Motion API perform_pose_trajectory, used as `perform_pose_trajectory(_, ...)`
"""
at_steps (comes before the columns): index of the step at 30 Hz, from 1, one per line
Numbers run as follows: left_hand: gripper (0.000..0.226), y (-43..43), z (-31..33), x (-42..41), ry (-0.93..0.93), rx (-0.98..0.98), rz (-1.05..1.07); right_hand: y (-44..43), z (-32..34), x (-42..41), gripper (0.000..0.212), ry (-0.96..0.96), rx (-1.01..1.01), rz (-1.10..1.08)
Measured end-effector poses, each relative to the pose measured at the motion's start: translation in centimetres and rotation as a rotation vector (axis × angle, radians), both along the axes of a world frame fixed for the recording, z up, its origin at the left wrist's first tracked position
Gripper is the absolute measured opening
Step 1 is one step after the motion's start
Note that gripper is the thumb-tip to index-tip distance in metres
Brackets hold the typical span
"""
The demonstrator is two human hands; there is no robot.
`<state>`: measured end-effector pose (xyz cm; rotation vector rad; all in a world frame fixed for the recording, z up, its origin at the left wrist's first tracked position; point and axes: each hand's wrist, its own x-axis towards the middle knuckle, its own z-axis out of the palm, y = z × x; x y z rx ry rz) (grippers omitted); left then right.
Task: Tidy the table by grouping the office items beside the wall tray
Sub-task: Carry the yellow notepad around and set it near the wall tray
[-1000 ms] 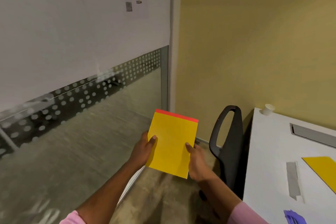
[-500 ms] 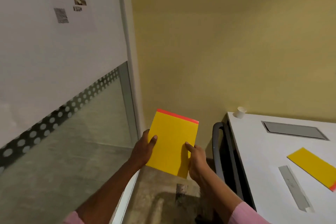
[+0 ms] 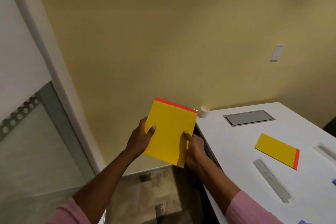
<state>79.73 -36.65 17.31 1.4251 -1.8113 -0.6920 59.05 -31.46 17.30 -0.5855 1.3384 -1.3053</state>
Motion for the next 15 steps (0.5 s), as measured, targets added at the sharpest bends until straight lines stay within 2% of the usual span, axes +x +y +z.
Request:
perform_pose_trajectory(7, 0.068, -14.4, -0.3, -5.7, 0.013, 0.002, -0.124, -11.4, 0.0, -4.4, 0.005, -0.044, -0.035, -0.171)
perform_pose_trajectory(12, 0.063, -22.6, -0.9, -10.5, -0.027, 0.034, -0.209, -17.6, -0.7, -8.1, 0.027, -0.045, 0.024, -0.279)
perform_pose_trajectory(15, 0.062, -25.8, -1.4, -13.1, -0.040, 0.058, -0.276, -19.7, -1.1, -9.7, 0.014, -0.068, 0.058, -0.356)
